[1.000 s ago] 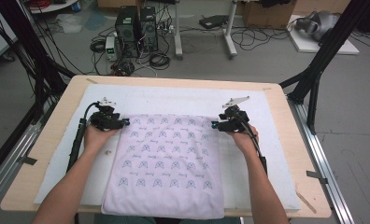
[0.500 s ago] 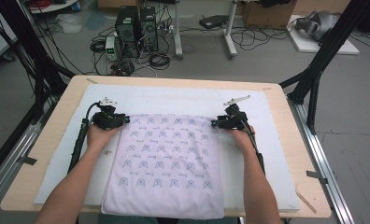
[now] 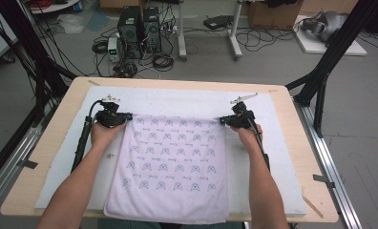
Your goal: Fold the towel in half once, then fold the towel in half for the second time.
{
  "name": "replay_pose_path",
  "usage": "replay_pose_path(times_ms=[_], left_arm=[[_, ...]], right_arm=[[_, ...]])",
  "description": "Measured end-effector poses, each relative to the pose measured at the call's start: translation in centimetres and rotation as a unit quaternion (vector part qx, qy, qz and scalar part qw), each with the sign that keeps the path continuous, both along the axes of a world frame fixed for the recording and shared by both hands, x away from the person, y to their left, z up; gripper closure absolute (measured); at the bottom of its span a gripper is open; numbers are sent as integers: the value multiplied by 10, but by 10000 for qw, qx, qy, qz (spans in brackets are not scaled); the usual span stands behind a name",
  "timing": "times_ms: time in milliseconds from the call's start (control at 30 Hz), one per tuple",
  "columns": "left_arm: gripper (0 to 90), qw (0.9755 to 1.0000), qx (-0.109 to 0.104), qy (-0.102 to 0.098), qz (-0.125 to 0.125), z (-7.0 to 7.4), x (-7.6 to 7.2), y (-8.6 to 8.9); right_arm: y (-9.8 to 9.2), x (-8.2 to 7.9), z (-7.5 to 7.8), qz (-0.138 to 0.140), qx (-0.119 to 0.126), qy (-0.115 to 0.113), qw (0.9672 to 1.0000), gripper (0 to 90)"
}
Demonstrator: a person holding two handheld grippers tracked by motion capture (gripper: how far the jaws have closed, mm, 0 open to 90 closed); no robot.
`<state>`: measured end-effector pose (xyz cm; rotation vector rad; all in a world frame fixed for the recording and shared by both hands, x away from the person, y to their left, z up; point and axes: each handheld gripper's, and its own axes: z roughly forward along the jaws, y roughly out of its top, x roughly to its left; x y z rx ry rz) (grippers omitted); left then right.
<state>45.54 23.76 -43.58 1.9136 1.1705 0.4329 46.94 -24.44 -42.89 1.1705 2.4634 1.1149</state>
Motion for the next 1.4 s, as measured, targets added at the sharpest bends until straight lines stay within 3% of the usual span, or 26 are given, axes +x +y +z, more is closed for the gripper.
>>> replay_pose_path(times_ms=[33,167,333,500,567,600,733,800,933,1033,1267,1400], left_arm=[[857,10000,-57,-21,22,1,0,1],[858,10000,-51,3,15,5,3,0],[858,9999,8,-155,-48,18,8,-7],[858,9998,-68,-189,-21,31,15,-4],[857,9994,-160,-300,7,38,18,-2],[858,9995,-196,-265,8,42,20,-1],[858,9989,-203,-418,-23,53,21,0],[857,9989,-272,-392,11,53,21,2],[857,9993,-192,-319,-52,51,20,1],[857,9990,-208,-402,-68,54,20,1],[857,9988,-235,-385,-204,56,16,6],[857,9976,-369,-470,-341,61,9,8]], right_arm=[[0,1,1,10,9,-73,10000,855],[-3,2,-1,-80,40,-8,10000,856],[-7,6,4,-93,-8,-16,10000,857],[-5,15,26,-114,-44,-169,9998,857],[-4,18,35,-123,-60,-239,9996,857],[-4,19,40,-130,-65,-296,9995,857],[-4,23,56,-140,-55,-443,9989,857],[-4,22,57,-168,-6,-429,9989,857],[-3,20,56,-135,24,-374,9992,855],[-2,20,57,-106,60,-395,9991,854],[0,15,61,44,296,-410,9987,854],[1,10,65,161,365,-397,9984,854]])
